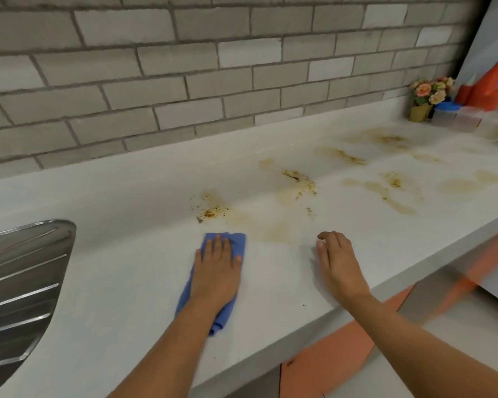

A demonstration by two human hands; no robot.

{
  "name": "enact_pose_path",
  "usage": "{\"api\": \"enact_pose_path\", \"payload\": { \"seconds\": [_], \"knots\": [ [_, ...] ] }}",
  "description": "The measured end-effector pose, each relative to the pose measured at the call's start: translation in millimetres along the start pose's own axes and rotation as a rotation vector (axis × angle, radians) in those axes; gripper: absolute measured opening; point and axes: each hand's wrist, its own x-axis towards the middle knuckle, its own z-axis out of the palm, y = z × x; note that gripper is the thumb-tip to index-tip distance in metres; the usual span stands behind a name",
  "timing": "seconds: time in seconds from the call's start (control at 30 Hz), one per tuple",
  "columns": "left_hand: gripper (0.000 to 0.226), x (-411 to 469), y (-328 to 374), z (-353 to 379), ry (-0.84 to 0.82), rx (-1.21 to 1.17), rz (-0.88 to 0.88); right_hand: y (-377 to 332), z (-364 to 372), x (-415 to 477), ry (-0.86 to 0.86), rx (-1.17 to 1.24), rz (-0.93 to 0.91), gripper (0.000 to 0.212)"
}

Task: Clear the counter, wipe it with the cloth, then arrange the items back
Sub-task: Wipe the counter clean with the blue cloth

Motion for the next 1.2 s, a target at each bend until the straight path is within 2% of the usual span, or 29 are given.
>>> {"api": "enact_pose_path", "payload": {
  "seconds": [0.13,0.23,0.27,0.33,0.43,0.47,0.53,0.63,0.73,0.83,0.93,1.0,1.03,1.07,1.2],
  "knots": [
    [0.059,-56,65,5,-0.104,-0.071,0.386,1,-3,-3,0.031,0.06,-0.029,0.033],
    [0.061,-89,37,1,-0.175,-0.069,0.536,3,-12,-2,0.049,0.116,-0.034,0.035],
    [0.065,-93,19,-2,-0.176,-0.063,0.519,4,-14,-2,0.046,0.134,-0.018,0.034],
    [0.073,-86,-22,-8,-0.137,-0.055,0.354,5,-13,-2,0.04,0.151,-0.002,0.033],
    [0.059,-54,-44,-14,-0.089,0.036,-0.02,2,-9,-3,0.041,0.145,-0.025,0.033],
    [0.056,-43,-31,-12,-0.058,0.07,-0.064,1,-7,-3,0.038,0.145,-0.027,0.033],
    [0.054,-32,13,-2,-0.045,0.077,-0.002,1,-7,-3,0.029,0.143,-0.02,0.034],
    [0.055,-53,69,11,-0.084,-0.003,0.237,1,-10,-3,0.026,0.114,-0.028,0.033],
    [0.057,-88,56,9,-0.116,-0.002,0.385,1,-10,-3,-0.011,0.095,-0.016,0.031],
    [0.054,-96,5,1,-0.118,-0.016,0.304,0,-9,-4,-0.064,0.045,-0.016,0.03],
    [0.055,-72,-42,-8,-0.088,-0.009,-0.015,-8,-5,-6,-0.062,-0.043,-0.047,0.033],
    [0.056,-53,-42,-9,-0.029,0.05,-0.206,-22,2,-8,-0.052,-0.067,-0.045,0.037],
    [0.057,-47,-32,-9,-0.02,0.06,-0.239,-31,9,-9,-0.06,-0.085,-0.051,0.039],
    [0.057,-46,-20,-6,-0.027,0.053,-0.21,-40,17,-11,-0.072,-0.109,-0.061,0.041],
    [0.054,-58,-8,-1,-0.095,-0.026,0.131,-68,44,-16,-0.133,-0.231,-0.068,0.042]
  ]
}}
